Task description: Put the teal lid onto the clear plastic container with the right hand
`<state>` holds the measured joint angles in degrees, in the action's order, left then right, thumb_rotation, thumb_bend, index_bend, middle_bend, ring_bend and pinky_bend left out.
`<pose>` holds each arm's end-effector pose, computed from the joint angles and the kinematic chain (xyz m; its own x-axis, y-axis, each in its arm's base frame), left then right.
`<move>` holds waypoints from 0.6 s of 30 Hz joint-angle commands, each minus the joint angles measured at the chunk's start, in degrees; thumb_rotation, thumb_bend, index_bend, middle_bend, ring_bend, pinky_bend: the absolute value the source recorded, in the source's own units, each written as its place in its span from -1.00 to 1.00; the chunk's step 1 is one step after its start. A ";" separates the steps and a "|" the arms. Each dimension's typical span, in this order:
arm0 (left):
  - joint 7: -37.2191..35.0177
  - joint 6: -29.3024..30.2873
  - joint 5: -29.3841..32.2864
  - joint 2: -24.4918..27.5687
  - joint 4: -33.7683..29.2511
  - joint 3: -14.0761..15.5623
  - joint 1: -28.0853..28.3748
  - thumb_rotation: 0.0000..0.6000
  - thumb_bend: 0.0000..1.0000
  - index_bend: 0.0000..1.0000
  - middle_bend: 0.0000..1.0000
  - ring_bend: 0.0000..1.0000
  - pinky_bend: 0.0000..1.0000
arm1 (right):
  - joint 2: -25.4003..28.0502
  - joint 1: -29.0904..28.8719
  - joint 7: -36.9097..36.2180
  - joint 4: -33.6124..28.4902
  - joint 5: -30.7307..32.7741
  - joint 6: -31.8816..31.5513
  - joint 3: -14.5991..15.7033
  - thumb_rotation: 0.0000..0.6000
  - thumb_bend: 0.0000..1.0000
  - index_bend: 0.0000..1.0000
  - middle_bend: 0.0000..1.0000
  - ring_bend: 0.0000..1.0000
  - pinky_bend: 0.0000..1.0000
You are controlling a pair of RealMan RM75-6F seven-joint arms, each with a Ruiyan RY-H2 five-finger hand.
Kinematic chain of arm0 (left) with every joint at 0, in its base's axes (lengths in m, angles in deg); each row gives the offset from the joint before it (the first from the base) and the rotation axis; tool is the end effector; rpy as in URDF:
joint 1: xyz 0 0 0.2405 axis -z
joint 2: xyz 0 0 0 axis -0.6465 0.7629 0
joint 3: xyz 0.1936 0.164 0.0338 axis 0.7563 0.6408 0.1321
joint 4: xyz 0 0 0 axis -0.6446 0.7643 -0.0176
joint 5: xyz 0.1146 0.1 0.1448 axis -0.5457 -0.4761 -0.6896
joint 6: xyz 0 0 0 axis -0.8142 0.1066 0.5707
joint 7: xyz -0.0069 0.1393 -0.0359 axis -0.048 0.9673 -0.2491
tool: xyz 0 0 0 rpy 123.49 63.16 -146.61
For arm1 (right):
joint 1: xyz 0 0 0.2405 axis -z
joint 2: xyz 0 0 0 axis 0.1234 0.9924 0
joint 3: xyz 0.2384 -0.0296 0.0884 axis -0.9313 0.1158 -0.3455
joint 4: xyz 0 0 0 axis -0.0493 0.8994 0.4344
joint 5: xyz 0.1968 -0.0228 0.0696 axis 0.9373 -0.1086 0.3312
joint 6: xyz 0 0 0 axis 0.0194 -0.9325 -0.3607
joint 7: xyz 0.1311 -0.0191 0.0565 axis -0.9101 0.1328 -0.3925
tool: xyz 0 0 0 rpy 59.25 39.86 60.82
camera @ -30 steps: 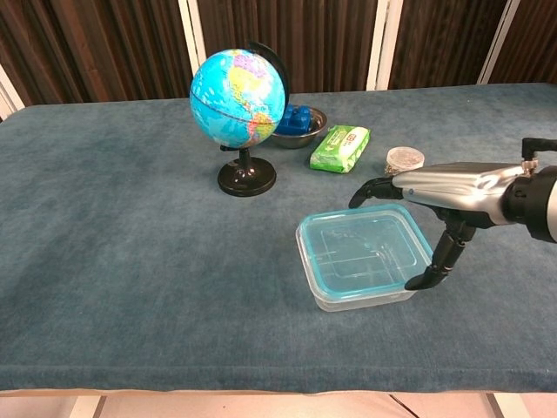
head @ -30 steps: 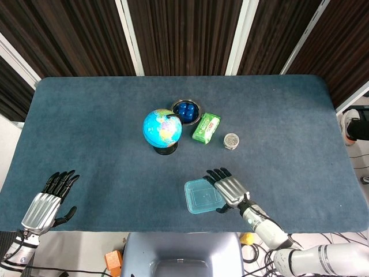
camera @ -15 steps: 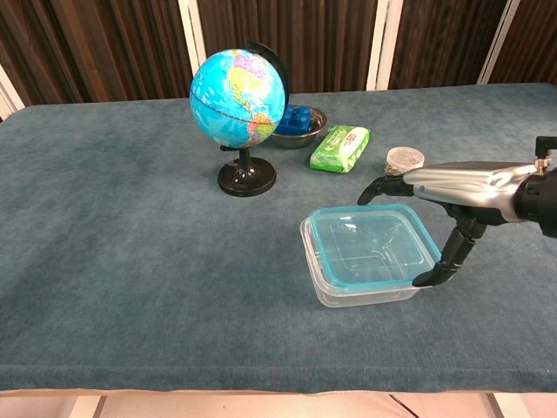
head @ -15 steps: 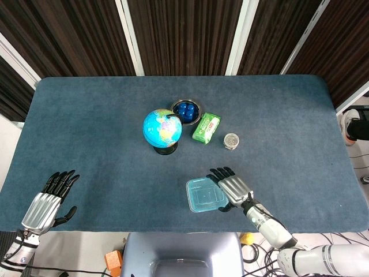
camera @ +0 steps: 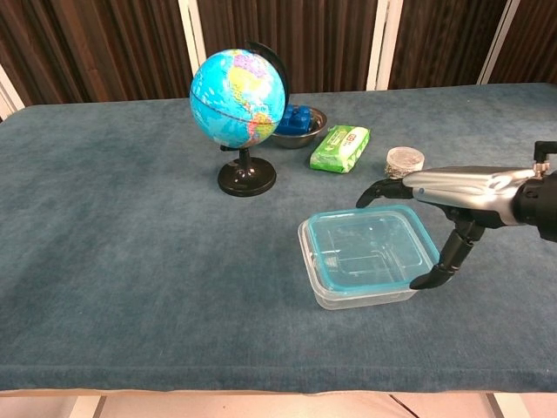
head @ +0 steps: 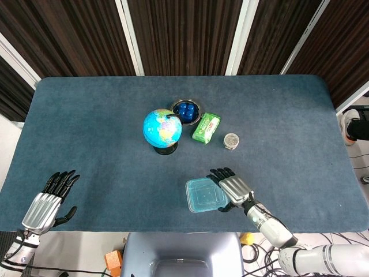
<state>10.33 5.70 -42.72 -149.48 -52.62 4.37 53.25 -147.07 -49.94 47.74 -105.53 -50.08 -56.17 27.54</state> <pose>-0.2845 0.1961 0.1137 0.4125 0.1379 0.9005 0.8833 -0.3023 -0.3583 -0.1604 -0.2759 -0.0034 0.4780 -0.5091 0.7158 -0.8697 -0.3883 0.3046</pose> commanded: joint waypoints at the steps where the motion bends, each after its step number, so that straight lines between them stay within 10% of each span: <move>1: -0.09 0.21 -0.04 0.05 -0.03 -0.01 -0.08 1.00 -0.31 -1.00 -0.98 -0.99 -0.91 | -0.05 0.14 -0.15 0.10 -0.09 -0.08 0.02 1.00 -0.65 0.28 -0.93 -1.00 -1.00; 18: -0.05 0.05 0.09 0.00 -0.09 -0.12 0.02 1.00 -0.31 -1.00 -0.98 -0.99 -0.91 | -0.48 0.29 -1.78 1.09 -0.58 1.22 -0.23 1.00 -0.65 0.23 -0.93 -1.00 -1.00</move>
<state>10.28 5.76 -42.63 -149.49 -52.71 4.25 53.27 -147.55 -49.65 45.97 -104.44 -50.66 -54.95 27.33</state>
